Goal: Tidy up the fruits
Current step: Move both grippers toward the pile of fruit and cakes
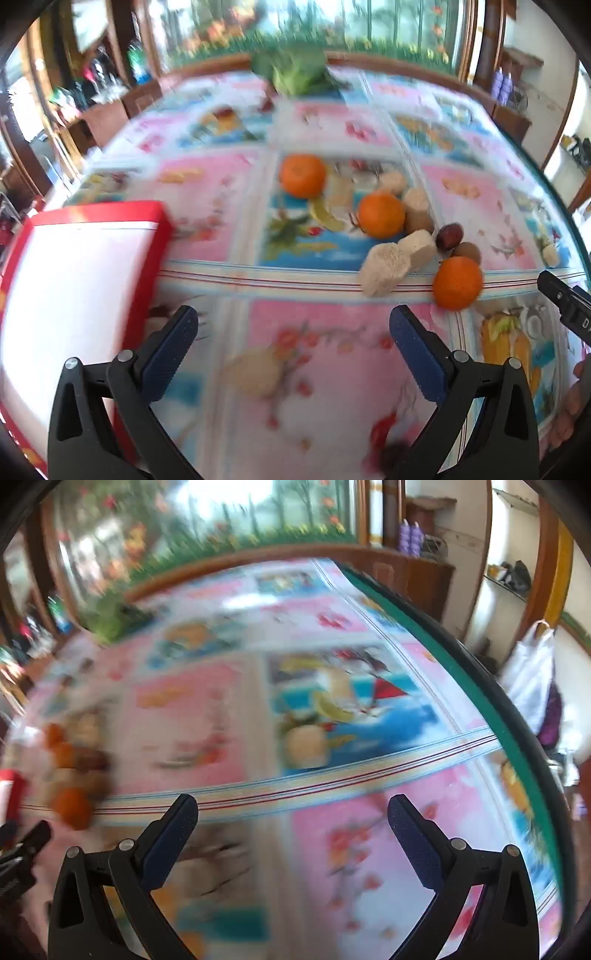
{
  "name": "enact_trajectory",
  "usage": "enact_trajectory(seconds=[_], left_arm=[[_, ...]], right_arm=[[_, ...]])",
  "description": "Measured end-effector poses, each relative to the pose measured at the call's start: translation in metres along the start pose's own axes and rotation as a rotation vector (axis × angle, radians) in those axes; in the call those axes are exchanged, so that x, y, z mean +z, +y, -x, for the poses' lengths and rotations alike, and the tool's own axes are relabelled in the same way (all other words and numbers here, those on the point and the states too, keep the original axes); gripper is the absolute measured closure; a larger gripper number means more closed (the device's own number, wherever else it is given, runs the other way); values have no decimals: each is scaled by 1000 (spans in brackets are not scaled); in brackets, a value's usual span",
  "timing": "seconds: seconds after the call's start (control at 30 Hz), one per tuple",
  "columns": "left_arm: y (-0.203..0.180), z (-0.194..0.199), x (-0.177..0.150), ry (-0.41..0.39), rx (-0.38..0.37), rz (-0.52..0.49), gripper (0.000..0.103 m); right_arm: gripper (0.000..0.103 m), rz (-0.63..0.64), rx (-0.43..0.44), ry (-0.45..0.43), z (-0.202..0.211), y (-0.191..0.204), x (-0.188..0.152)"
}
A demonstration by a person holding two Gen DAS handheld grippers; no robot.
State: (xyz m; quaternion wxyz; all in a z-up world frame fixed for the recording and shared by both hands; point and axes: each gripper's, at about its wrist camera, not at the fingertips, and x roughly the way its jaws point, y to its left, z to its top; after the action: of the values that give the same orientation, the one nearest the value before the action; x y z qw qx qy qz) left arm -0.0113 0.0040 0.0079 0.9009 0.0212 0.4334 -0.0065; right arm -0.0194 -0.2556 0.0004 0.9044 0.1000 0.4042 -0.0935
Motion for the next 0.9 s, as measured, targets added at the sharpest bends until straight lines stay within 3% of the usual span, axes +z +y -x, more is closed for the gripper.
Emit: enact_trajectory(seconds=[0.13,0.27,0.43,0.9], left_arm=[[16,51,-19,-117,44,-25,0],[31,71,-24,-120,48,-15,0],[35,93,-50,-204,98,-46,0],[37,100,-48,-169,57,-37,0]], right_arm=[[1,37,143,-140,48,28,-12],[1,87,216,-231,79,54,-25],[1,130,251,-223,81,73,-35],[1,136,336,-210,84,77,-39]])
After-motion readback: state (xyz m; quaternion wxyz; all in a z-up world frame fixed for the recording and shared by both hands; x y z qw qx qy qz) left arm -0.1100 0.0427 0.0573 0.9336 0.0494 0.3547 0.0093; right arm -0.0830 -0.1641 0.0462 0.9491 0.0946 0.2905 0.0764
